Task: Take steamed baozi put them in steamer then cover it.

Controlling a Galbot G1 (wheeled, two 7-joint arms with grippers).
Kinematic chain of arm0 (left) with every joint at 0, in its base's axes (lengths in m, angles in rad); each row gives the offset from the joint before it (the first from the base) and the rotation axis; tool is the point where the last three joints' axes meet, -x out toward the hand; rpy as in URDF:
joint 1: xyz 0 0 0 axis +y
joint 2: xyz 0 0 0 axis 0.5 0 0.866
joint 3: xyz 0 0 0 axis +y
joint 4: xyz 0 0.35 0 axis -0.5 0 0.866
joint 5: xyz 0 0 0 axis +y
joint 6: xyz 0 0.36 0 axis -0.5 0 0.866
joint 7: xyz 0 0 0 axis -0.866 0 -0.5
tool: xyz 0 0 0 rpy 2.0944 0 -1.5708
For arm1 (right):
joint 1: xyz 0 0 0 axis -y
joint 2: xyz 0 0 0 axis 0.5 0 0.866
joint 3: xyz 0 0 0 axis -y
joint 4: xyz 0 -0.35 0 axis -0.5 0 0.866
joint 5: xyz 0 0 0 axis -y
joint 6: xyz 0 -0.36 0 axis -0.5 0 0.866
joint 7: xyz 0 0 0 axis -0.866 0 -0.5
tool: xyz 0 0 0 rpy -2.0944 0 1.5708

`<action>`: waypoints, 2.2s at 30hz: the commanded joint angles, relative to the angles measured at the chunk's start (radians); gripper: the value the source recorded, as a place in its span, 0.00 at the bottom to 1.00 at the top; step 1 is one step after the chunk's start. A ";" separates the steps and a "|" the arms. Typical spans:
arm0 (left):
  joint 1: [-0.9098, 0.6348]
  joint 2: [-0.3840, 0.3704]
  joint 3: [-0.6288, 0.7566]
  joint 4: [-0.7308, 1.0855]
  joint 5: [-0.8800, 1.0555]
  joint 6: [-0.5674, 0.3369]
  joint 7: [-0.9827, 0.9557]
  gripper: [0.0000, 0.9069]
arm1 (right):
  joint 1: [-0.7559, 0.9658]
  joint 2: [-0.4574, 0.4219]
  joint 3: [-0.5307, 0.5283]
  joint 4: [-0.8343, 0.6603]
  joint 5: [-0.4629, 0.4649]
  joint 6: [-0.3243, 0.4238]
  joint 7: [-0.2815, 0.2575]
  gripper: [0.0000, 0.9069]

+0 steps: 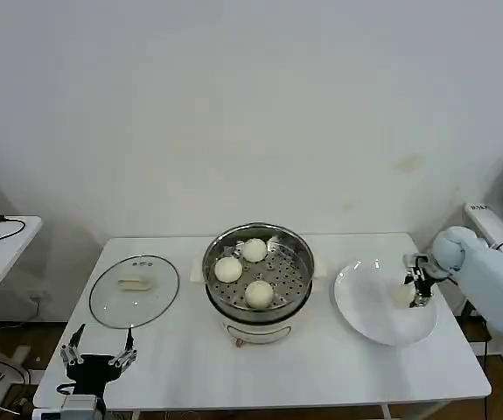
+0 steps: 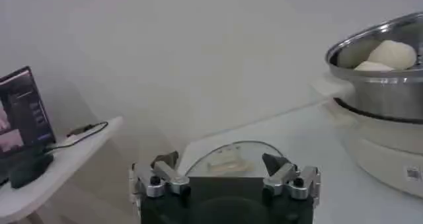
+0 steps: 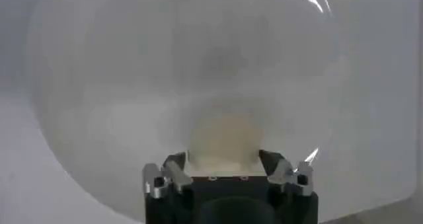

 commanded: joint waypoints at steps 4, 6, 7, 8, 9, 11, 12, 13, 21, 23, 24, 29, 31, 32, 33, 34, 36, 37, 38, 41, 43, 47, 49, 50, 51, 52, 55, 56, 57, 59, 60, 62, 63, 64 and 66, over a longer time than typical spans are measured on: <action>0.004 0.000 0.000 -0.007 0.001 0.000 -0.001 1.00 | 0.003 -0.003 0.002 0.014 0.008 -0.010 -0.003 0.66; 0.006 0.000 -0.001 -0.009 0.000 0.000 -0.001 1.00 | 0.020 -0.022 -0.012 0.041 0.019 -0.014 -0.007 0.66; 0.007 0.000 -0.001 -0.009 0.001 0.000 -0.001 1.00 | 0.032 -0.037 -0.018 0.057 0.018 -0.012 -0.015 0.66; 0.008 0.000 -0.002 -0.010 0.001 0.000 -0.001 1.00 | 0.066 -0.062 -0.050 0.095 0.027 -0.012 -0.037 0.66; 0.008 0.000 -0.003 -0.012 0.000 0.000 -0.001 1.00 | 0.072 -0.070 -0.055 0.112 0.033 -0.014 -0.039 0.66; 0.008 0.000 -0.005 -0.014 0.001 0.000 -0.001 1.00 | 0.152 -0.136 -0.136 0.203 0.086 -0.044 -0.038 0.66; 0.008 0.000 -0.005 -0.015 0.001 0.000 -0.002 1.00 | 0.152 -0.136 -0.136 0.203 0.086 -0.044 -0.038 0.66; 0.008 0.001 -0.004 -0.016 0.001 0.000 -0.002 1.00 | 0.205 -0.171 -0.176 0.266 0.130 -0.065 -0.037 0.66; 0.005 0.003 0.003 -0.027 0.003 0.001 -0.001 1.00 | 0.479 -0.242 -0.371 0.523 0.286 -0.155 -0.041 0.66; 0.004 0.004 0.005 -0.028 0.003 0.001 -0.001 1.00 | 0.603 -0.224 -0.454 0.568 0.345 -0.176 -0.032 0.67; 0.003 0.005 0.007 -0.028 0.003 0.001 -0.002 1.00 | 0.654 -0.212 -0.491 0.586 0.365 -0.182 -0.027 0.67; -0.007 0.007 0.015 -0.031 0.003 0.004 -0.002 1.00 | 0.831 -0.120 -0.654 0.651 0.504 -0.231 0.008 0.67; -0.012 0.009 0.016 -0.027 0.003 0.004 -0.002 1.00 | 0.861 -0.083 -0.683 0.673 0.547 -0.259 0.032 0.67; -0.016 0.011 0.017 -0.025 0.002 0.004 -0.002 1.00 | 0.869 -0.053 -0.695 0.687 0.573 -0.273 0.046 0.67; -0.020 0.012 0.018 -0.022 0.002 0.005 -0.002 1.00 | 0.869 -0.044 -0.698 0.692 0.582 -0.279 0.052 0.67; -0.022 0.012 0.018 -0.021 0.002 0.005 -0.002 1.00 | 0.868 -0.018 -0.703 0.708 0.609 -0.303 0.072 0.67; -0.025 0.012 0.020 -0.020 0.003 0.006 -0.003 1.00 | 0.861 0.022 -0.712 0.728 0.675 -0.338 0.114 0.67; -0.027 0.013 0.020 -0.020 0.004 0.007 -0.003 1.00 | 0.858 0.036 -0.718 0.734 0.694 -0.356 0.129 0.67; -0.027 0.013 0.020 -0.020 0.004 0.008 -0.002 1.00 | 0.855 0.056 -0.725 0.737 0.723 -0.372 0.143 0.67; -0.031 0.014 0.018 -0.020 0.004 0.011 -0.002 1.00 | 0.851 0.105 -0.752 0.733 0.775 -0.416 0.184 0.67; -0.034 0.015 0.014 -0.021 0.004 0.013 -0.001 1.00 | 0.842 0.141 -0.763 0.726 0.813 -0.444 0.215 0.67; -0.035 0.014 0.010 -0.021 0.002 0.011 -0.001 1.00 | 0.824 0.208 -0.782 0.694 0.889 -0.502 0.273 0.67; -0.036 0.013 0.007 -0.020 0.000 0.011 -0.001 1.00 | 0.816 0.236 -0.797 0.681 0.930 -0.531 0.301 0.67; -0.037 0.013 0.004 -0.020 0.001 0.010 -0.001 1.00 | 0.814 0.245 -0.802 0.677 0.948 -0.549 0.310 0.67; -0.038 0.014 0.004 -0.020 0.000 0.010 -0.001 1.00 | 0.811 0.258 -0.813 0.671 0.970 -0.556 0.318 0.67; -0.038 0.015 0.004 -0.021 -0.001 0.010 0.000 1.00 | 0.809 0.268 -0.820 0.667 0.984 -0.560 0.320 0.67; -0.039 0.017 0.004 -0.021 -0.005 0.011 0.000 1.00 | 0.785 0.298 -0.835 0.650 1.041 -0.600 0.349 0.67; -0.041 0.017 0.006 -0.020 -0.007 0.011 0.000 1.00 | 0.778 0.300 -0.836 0.646 1.044 -0.605 0.355 0.67; -0.043 0.017 0.007 -0.019 -0.007 0.011 0.000 1.00 | 0.764 0.301 -0.837 0.640 1.044 -0.614 0.359 0.67; -0.047 0.017 0.006 -0.017 -0.011 0.011 0.000 1.00 | 0.740 0.298 -0.838 0.626 1.032 -0.624 0.363 0.67; -0.047 0.017 0.005 -0.017 -0.012 0.011 0.000 1.00 | 0.731 0.297 -0.837 0.623 1.032 -0.626 0.363 0.67; -0.047 0.019 0.004 -0.016 -0.014 0.011 0.000 1.00 | 0.710 0.287 -0.829 0.605 1.013 -0.628 0.359 0.67; -0.047 0.019 0.003 -0.016 -0.015 0.011 0.000 1.00 | 0.702 0.284 -0.826 0.594 1.002 -0.630 0.357 0.67; -0.046 0.020 0.001 -0.016 -0.016 0.011 0.001 1.00 | 0.694 0.280 -0.823 0.585 0.986 -0.629 0.352 0.67; -0.047 0.020 -0.001 -0.014 -0.017 0.011 0.001 1.00 | 0.682 0.274 -0.819 0.567 0.966 -0.624 0.343 0.67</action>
